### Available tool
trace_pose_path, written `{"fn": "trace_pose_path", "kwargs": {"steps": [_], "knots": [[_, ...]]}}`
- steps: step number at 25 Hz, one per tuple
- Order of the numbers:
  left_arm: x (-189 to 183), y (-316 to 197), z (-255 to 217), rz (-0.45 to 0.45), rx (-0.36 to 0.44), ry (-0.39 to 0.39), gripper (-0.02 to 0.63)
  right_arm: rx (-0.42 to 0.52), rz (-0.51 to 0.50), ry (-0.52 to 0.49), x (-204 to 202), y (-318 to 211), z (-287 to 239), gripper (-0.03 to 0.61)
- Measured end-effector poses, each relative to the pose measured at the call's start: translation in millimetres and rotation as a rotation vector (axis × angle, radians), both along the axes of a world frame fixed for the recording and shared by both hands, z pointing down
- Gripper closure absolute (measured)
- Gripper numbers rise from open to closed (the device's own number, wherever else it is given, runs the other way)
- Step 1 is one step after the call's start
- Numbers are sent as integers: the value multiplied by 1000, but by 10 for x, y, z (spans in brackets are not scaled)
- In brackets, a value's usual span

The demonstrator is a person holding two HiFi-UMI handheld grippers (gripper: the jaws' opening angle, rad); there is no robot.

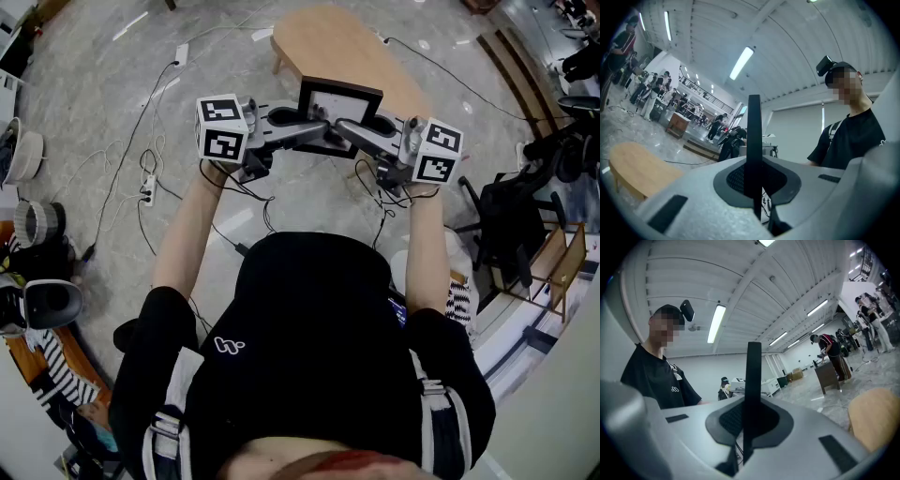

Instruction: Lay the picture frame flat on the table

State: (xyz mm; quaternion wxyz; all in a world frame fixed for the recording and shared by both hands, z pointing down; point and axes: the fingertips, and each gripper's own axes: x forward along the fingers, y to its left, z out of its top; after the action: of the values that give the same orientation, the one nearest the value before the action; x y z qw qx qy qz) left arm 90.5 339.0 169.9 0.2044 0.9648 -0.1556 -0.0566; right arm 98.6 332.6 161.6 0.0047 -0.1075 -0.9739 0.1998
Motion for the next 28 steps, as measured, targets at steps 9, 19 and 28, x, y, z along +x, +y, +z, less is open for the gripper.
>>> {"fn": "trace_pose_path", "kwargs": {"steps": [9,19,28], "knots": [[6,16,-37,18,2,-9,595,-14,14,-4,3,19,-37,558],[20,-42,38,5,-11,-25,595,-39,55,-6,20,-52,45,557],[-339,-124,45,-37,22,-31,595,4,30,-10,-345,-132,51,557]]}}
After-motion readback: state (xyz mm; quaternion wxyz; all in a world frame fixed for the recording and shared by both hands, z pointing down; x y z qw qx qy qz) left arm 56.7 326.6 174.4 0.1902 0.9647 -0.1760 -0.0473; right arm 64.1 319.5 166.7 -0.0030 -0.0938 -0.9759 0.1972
